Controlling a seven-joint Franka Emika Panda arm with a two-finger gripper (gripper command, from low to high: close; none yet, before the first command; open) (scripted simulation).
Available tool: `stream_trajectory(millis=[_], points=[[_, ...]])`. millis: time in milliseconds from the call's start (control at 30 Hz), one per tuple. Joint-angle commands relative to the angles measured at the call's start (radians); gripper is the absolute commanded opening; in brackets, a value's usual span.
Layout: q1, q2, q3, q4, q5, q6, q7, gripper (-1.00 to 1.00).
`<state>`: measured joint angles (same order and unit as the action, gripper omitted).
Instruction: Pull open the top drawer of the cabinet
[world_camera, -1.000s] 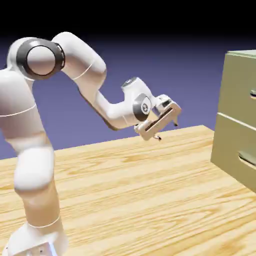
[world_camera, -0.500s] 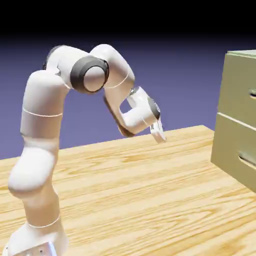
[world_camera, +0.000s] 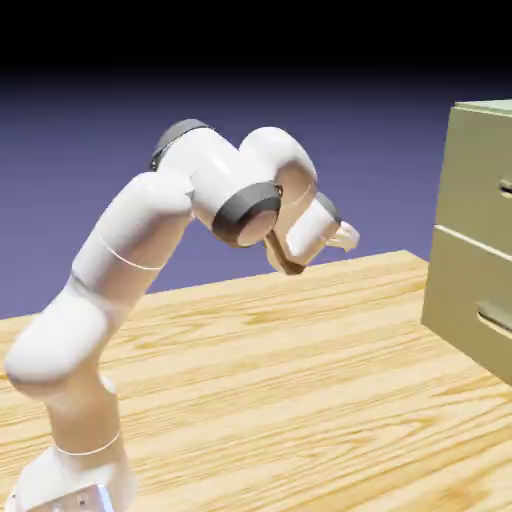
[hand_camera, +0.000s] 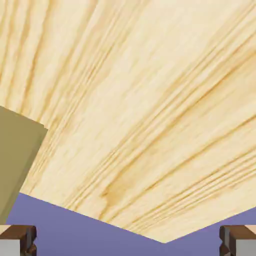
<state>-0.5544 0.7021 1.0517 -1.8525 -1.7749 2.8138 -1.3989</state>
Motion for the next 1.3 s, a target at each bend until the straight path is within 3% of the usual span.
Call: stream_trajectory(millis=[0, 900, 967, 1267], points=[[-0.012, 0.026, 0.021, 0.019, -0.036, -0.005, -0.044, 0.0], [-0.322, 0.724, 0.598, 0.545, -1.01, -0.127, -1.217, 0.0], [-0.323, 0.725, 0.599, 0.546, -1.011, -0.127, -1.22, 0.0], [-0.123, 0.763, 0.609, 0.872, -0.934, -0.008, -1.371, 0.0]])
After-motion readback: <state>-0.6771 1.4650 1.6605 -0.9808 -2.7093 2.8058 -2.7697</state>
